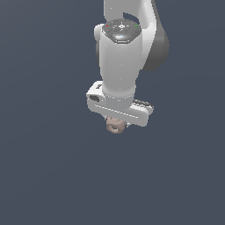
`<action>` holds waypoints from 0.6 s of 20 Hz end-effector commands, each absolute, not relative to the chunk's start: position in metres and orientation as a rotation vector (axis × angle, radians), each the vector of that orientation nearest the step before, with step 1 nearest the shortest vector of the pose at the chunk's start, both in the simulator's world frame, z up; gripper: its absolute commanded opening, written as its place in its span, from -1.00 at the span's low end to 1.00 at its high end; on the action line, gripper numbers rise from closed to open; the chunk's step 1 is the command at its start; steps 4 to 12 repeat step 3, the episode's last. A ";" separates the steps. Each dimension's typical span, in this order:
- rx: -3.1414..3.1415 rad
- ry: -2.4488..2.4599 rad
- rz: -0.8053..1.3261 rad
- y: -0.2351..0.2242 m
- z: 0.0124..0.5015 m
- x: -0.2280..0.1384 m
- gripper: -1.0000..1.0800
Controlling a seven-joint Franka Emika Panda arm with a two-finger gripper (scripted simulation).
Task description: Pick up the object and move it to a goal position.
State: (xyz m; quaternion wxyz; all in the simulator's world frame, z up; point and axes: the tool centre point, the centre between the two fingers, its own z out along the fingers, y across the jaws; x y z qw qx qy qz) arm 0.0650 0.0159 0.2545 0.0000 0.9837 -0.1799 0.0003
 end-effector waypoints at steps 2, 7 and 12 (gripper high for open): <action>3.090 -0.566 0.000 0.017 0.258 0.067 -1.00; 3.090 -0.566 0.000 0.017 0.258 0.067 -1.00; 3.090 -0.566 0.000 0.017 0.258 0.067 -1.00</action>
